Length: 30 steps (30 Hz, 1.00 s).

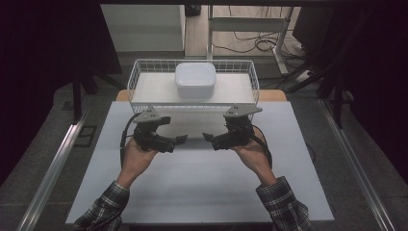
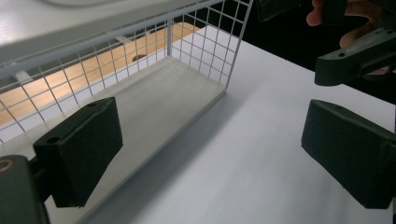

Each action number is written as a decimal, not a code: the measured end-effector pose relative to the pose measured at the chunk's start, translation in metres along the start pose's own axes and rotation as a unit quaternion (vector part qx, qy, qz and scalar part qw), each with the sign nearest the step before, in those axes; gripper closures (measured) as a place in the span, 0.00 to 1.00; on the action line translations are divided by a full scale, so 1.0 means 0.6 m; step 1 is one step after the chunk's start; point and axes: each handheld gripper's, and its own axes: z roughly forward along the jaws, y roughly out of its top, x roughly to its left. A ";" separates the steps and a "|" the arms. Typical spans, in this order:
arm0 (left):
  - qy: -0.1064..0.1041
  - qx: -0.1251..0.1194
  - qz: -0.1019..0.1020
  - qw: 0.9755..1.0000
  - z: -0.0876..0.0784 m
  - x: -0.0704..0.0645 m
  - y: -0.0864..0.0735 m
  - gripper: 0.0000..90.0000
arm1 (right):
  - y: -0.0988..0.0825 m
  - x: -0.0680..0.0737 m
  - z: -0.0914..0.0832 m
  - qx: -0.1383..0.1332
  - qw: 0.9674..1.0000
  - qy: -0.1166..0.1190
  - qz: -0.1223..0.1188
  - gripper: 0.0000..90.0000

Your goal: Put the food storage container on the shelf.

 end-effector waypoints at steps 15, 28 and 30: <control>0.000 0.014 -0.006 1.000 0.006 -0.019 -0.070 0.06 | -0.055 0.014 0.006 0.002 1.000 0.010 0.015 0.00; -0.005 0.024 -0.001 1.000 0.007 -0.040 -0.104 0.05 | -0.087 0.029 -0.001 0.011 1.000 0.005 0.009 0.00; -0.004 0.025 -0.003 1.000 0.007 -0.042 -0.112 0.05 | -0.096 0.030 -0.002 0.013 1.000 0.006 0.013 0.00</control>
